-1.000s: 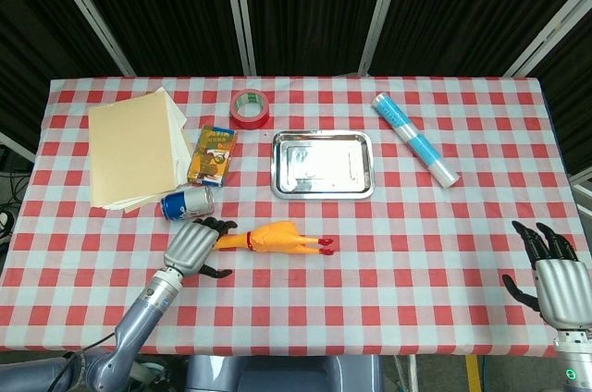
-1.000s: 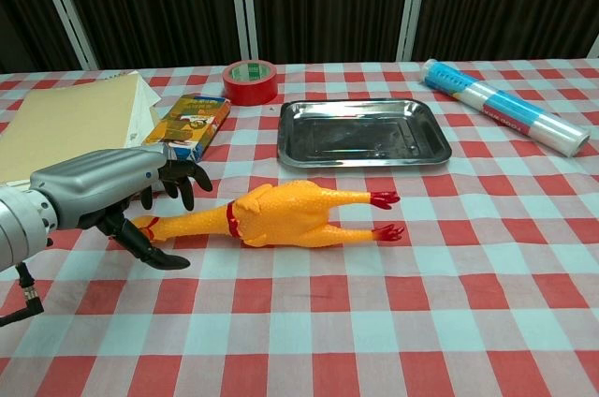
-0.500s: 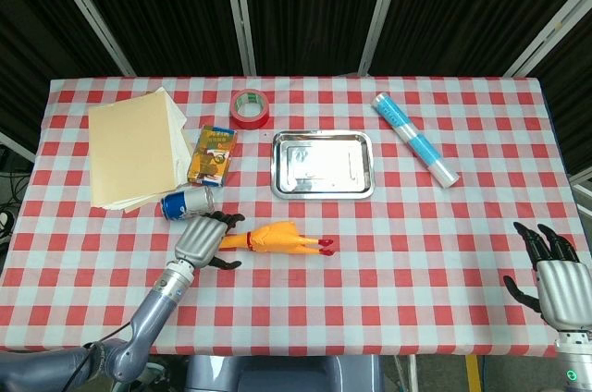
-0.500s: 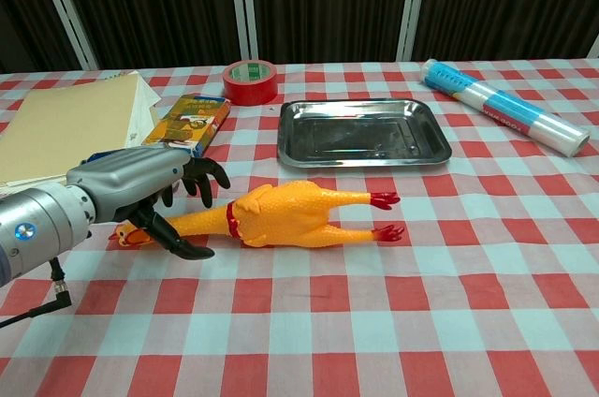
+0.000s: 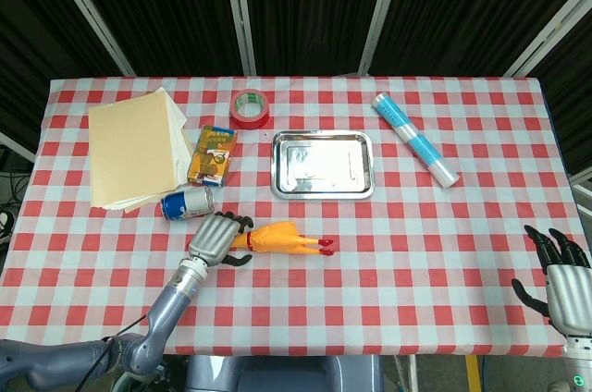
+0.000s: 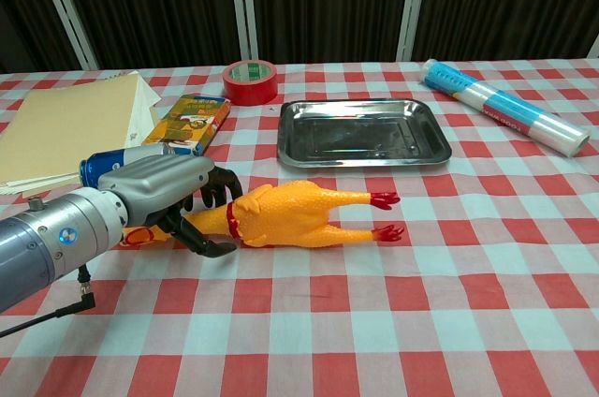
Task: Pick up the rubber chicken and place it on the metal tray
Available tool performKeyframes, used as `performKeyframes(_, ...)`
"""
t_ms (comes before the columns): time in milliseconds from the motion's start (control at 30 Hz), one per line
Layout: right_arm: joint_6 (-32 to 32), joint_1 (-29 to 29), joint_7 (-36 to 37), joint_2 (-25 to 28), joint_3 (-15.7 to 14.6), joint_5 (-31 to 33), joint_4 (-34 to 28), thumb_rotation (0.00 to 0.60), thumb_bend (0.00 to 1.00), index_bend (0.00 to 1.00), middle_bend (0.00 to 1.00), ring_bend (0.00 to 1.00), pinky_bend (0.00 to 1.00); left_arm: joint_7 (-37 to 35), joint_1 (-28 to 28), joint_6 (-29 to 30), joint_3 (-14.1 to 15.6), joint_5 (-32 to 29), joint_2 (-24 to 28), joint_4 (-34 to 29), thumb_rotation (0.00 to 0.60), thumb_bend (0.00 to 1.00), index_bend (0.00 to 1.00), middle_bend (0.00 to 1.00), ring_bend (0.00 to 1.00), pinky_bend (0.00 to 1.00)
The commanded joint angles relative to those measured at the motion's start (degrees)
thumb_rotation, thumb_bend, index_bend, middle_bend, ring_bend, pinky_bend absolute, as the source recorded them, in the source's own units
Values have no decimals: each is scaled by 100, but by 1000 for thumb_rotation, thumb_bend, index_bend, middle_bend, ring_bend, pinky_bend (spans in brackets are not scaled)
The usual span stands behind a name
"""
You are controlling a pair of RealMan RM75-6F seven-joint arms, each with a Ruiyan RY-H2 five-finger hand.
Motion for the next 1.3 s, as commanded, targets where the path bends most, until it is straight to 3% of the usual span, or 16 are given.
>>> performKeyframes(33,18,-22,24,9,-5,0,-4,600,267,122,239,128,188,31,-4,47,41,-12,-41,48,600,259,356,448,359,441)
performKeyframes(200,56,-64,79,12,-13,0,-4,600,268,123,239,128,188,-6,43,190,106,10,-125,139,600,433,473,560,467,568)
performKeyframes(400,51,-71,91,11,-31,-43,-15,600,267,122,239,128,188,-377,120,457,145,378,-166,241,600,592,597,676,576,655)
performKeyframes(567,0,11,138,65,-43,-209,-93,600,267,122,239,128,188,-984,105,636,136,945,-65,351,600,686,645,723,618,691)
performKeyframes(1000,-675,767,873,617,-32,-1004,-803,600,268,123,239,128,213,-1718,-517,624,19,2473,1070,-124,600,719,663,741,635,699)
performKeyframes(1300,-1661,1566,1872,1032,37,-1135,-1423,600,268,123,239,149,238,-1163,-1128,-259,-354,2241,1964,-1022,600,711,660,732,633,699)
